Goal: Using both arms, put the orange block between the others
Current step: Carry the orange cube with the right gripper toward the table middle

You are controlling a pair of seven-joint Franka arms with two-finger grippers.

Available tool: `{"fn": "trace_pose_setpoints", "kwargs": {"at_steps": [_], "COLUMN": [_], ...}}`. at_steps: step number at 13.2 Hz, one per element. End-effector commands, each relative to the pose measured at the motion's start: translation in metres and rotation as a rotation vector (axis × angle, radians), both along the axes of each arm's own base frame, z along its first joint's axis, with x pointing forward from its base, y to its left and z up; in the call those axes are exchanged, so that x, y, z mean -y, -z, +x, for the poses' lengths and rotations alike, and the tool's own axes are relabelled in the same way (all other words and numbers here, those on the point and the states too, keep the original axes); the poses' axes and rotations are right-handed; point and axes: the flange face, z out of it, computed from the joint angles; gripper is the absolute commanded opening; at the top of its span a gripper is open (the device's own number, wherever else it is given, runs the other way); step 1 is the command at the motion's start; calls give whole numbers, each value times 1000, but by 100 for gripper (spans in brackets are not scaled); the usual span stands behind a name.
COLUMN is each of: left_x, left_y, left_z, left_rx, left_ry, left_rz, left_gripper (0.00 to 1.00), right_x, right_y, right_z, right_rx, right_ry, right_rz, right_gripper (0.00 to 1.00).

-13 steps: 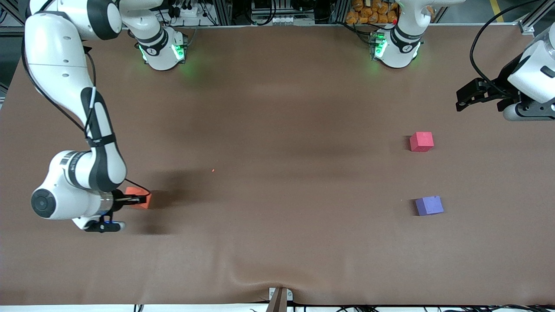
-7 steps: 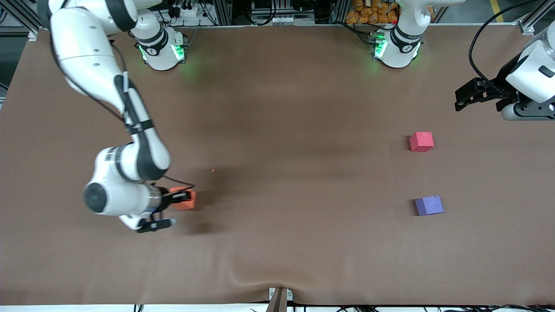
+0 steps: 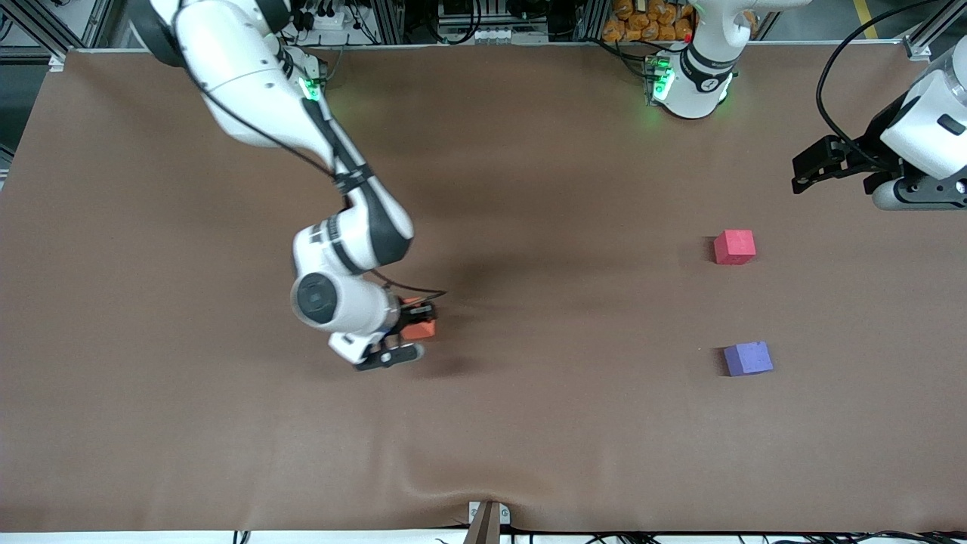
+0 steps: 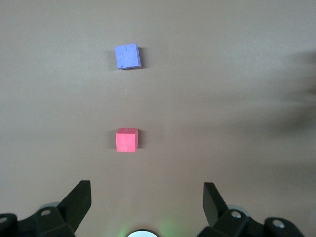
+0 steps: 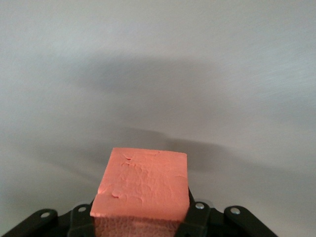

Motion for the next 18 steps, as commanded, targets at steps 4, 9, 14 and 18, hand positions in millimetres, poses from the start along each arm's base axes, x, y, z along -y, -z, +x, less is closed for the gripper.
{"fn": "trace_pose_setpoints", "kwargs": {"at_steps": [4, 9, 14, 18], "left_x": [1, 1, 0, 10], "left_y": [-7, -5, -6, -6], "left_z": [-7, -6, -6, -8], "left_rx": [0, -3, -1, -2], "left_ry": [-9, -9, -10, 8], "left_rz": [-13, -13, -13, -15], "left_gripper": [100, 100, 100, 100], "right_x": [-28, -58, -53, -35], "right_y": [14, 34, 21, -15], "right_z": [-20, -44, -37, -24], "right_rx": [-34, -75, -56, -40], "right_ry": [-3, 54, 59, 70], "right_rz": [8, -27, -17, -22], "right_gripper": [52, 62, 100, 100]}}
